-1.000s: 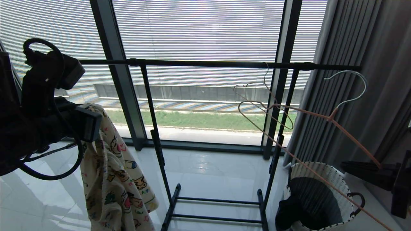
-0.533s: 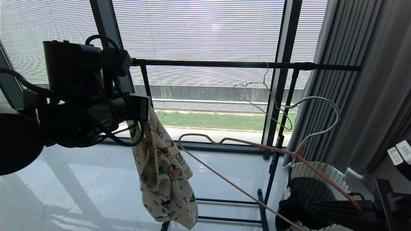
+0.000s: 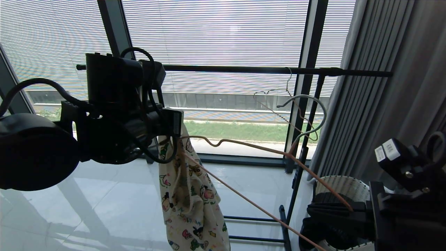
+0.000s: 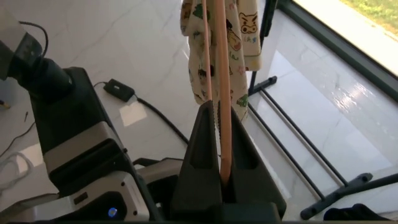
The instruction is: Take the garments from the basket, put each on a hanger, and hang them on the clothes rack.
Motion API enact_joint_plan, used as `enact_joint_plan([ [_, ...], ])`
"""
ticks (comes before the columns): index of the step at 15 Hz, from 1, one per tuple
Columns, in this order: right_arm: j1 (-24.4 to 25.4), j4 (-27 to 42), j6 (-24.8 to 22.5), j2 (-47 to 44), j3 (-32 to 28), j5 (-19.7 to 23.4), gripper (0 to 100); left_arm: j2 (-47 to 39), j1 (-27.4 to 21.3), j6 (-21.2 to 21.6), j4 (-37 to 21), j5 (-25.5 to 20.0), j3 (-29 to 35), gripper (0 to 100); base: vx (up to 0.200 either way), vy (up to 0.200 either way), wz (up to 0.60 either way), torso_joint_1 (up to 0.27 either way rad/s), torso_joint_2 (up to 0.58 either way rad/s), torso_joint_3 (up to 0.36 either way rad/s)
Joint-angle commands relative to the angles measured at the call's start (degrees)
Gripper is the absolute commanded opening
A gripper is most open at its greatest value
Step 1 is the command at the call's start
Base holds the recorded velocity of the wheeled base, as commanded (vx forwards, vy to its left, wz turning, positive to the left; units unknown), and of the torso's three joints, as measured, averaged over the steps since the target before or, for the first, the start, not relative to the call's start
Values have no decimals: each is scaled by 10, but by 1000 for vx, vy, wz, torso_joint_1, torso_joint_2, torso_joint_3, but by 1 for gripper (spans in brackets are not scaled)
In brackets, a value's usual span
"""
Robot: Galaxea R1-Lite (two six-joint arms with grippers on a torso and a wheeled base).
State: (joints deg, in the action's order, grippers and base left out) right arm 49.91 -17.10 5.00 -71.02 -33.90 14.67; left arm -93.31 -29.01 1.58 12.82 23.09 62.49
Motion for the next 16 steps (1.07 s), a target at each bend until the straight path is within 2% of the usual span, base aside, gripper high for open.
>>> enact_joint_plan([
  [1, 0, -1, 0, -33, -12, -1, 0, 1, -8, -2, 0, 0, -1, 0, 0, 0, 0, 0, 0, 0],
  [3, -2, -1, 2, -46, -21, -3, 0, 1, -13, -3, 0, 10, -2, 0, 0, 0, 0, 0, 0, 0],
  [6, -3, -3, 12, -71, -42, -37, 0, 1, -12, -4, 0, 49, -3, 0, 0, 0, 0, 0, 0, 0],
  [11, 9, -28, 13, -110, -80, -45, 0, 0, -31, -4, 1, 50, -1, 0, 0, 0, 0, 0, 0, 0],
  [14, 15, -30, 14, -135, -94, -52, 0, 2, -69, -5, 1, 50, 2, 0, 0, 0, 0, 0, 0, 0],
  [16, 16, -53, 14, -150, -94, -67, 0, 6, -100, -26, 1, 51, 4, 0, 0, 0, 0, 0, 0, 0],
])
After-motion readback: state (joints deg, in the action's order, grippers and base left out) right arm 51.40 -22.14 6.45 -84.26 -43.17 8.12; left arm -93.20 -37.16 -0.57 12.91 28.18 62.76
